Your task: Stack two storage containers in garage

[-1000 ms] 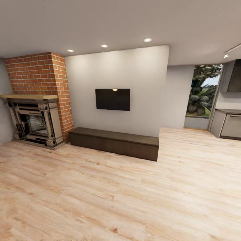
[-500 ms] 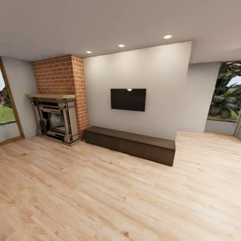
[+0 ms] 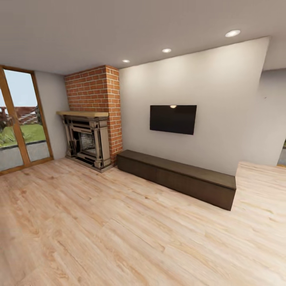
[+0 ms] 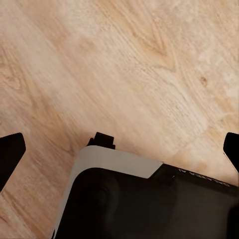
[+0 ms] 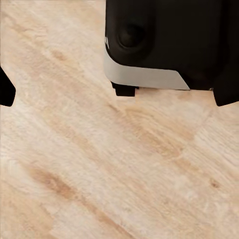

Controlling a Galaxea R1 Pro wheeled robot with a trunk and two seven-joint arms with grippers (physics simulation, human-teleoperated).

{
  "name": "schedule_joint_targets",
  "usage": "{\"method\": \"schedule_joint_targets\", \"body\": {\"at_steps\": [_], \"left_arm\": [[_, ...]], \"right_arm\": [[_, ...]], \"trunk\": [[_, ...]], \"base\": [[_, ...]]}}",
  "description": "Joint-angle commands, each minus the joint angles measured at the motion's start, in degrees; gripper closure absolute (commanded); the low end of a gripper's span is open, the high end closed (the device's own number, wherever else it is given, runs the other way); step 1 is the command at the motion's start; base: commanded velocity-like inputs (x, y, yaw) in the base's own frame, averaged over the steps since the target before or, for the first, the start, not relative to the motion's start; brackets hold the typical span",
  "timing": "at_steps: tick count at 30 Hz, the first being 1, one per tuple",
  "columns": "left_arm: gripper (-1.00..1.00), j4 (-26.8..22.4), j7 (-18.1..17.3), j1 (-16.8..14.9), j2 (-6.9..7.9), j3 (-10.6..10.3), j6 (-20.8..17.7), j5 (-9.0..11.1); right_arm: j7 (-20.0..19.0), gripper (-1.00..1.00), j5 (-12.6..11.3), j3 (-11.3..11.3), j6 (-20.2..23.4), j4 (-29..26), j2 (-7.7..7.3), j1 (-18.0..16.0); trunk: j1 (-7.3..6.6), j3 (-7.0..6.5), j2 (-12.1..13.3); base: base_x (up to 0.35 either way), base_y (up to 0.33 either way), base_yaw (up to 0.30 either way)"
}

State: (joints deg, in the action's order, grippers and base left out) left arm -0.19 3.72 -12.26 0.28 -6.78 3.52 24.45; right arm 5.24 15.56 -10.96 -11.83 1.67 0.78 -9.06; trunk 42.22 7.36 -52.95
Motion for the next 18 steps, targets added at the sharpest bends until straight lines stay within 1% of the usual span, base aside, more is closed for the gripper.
{"method": "schedule_joint_targets", "body": {"at_steps": [1, 18], "left_arm": [[-1.0, 0.0, 0.1, 0.0, -0.01, -0.5, 0.1, 0.4], [-1.0, 0.0, 0.1, 0.0, 0.01, -0.5, 0.1, 0.4]], "right_arm": [[0.3, -1.0, 0.6, -0.5, -0.3, 0.2, -0.01, -0.1], [0.3, -1.0, 0.6, -0.5, -0.3, 0.2, -0.08, -0.1]], "trunk": [[0.04, 0.08, -0.1], [0.04, 0.08, -0.1]], "base": [[0.319, 0.0, 0.289], [0.32, 0.0, 0.289]]}}
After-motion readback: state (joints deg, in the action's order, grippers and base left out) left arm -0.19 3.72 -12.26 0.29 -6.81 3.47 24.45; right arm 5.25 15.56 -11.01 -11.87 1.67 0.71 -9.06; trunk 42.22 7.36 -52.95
